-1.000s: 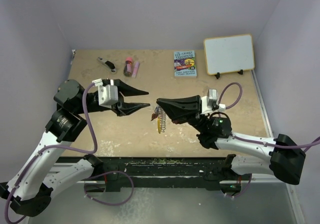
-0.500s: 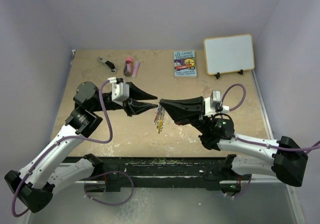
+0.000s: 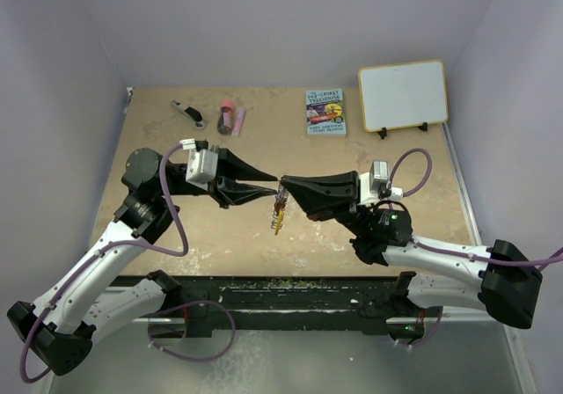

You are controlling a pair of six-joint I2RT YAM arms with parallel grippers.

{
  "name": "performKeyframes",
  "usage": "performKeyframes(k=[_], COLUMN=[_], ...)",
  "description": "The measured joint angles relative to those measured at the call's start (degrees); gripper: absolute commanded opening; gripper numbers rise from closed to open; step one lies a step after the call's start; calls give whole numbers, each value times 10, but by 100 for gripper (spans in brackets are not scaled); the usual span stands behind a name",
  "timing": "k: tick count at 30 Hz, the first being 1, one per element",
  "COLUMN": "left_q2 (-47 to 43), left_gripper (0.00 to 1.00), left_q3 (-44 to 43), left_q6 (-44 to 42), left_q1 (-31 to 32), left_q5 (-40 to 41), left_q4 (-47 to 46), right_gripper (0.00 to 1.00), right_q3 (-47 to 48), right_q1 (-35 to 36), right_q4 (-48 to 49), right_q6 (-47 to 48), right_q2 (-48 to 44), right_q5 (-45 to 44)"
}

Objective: Put the keys on the keyring

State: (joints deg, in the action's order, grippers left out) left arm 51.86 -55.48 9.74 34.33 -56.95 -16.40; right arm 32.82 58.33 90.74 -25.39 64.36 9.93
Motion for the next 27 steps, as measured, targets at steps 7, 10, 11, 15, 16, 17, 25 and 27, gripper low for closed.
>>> performKeyframes(k=[7, 10, 11, 15, 16, 17, 25, 27], left_q2=[0, -1, -1, 1, 2, 3, 10, 10], left_gripper=[38, 38, 38, 38, 38, 38, 20, 10], left_q3=[1, 7, 10, 16, 17, 20, 29, 30], left_q6=[17, 17, 17, 17, 17, 18, 32, 34], left_q1=[0, 0, 0, 0, 0, 0, 0, 0], left_q5=[-18, -18, -18, -16, -15, -13, -3, -2], left_q4=[-1, -3, -3, -8, -12, -19, -55, -62], right_gripper=[0, 0, 0, 0, 0, 0, 0, 0], right_q3=[0, 0, 0, 0, 0, 0, 0, 0], right_q1=[0, 0, 0, 0, 0, 0, 0, 0], right_q4=[0, 0, 0, 0, 0, 0, 0, 0], right_q6=[1, 1, 1, 1, 1, 1, 1, 1], right_q2=[0, 1, 1, 1, 1, 1, 2, 2], right_q5=[0, 0, 0, 0, 0, 0, 0, 0])
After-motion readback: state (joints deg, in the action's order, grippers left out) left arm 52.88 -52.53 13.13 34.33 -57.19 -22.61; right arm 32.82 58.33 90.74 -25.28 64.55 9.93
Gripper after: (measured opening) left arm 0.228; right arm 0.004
